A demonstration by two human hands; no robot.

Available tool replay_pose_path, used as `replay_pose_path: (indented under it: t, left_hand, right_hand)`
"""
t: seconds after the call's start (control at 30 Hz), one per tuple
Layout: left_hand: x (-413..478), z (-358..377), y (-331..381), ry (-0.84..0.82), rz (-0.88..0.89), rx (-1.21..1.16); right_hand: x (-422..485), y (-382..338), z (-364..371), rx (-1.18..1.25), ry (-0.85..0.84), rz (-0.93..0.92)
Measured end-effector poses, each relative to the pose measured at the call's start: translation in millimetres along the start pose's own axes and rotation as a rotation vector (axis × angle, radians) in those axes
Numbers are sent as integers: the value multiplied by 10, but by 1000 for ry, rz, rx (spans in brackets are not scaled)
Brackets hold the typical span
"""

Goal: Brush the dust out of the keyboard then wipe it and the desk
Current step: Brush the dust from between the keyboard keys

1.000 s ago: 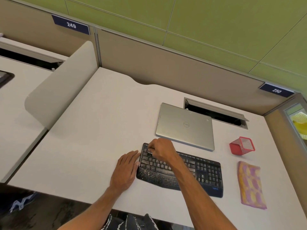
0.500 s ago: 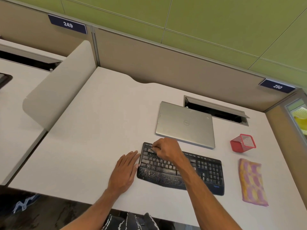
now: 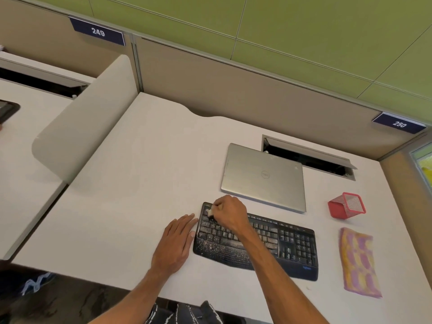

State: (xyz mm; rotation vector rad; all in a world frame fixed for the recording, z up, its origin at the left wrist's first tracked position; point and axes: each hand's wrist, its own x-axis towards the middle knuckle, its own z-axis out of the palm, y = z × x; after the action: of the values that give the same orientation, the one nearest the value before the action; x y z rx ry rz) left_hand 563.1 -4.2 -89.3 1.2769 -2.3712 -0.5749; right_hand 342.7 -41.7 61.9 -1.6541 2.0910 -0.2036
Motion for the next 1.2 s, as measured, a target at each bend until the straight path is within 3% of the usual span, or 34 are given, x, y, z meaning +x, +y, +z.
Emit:
replay_pose_path:
  t: [0.2, 0.43, 0.6, 0.77, 0.83, 1.0, 1.2]
  left_hand:
    - [7, 18, 7, 11, 12, 33]
    - [3, 42, -2, 38, -67, -9]
    - [-7, 32, -1, 34, -81, -30]
    - [-4, 24, 8, 43, -79, -34]
    - [0, 18, 7, 42, -76, -35]
    - [3, 13, 7, 52, -73, -45]
    - [0, 18, 0, 38, -78, -56]
  right_hand:
    - [51, -68, -46, -7, 91, -78]
    - [54, -91, -24, -157, -190, -315]
    - [110, -62, -102, -108, 12, -238]
    - [79, -51, -70, -119, -181, -222]
    - [62, -50, -92, -71, -180, -221]
    - [32, 22, -98, -50, 41, -121]
    - [-30, 35, -166, 3, -150, -108]
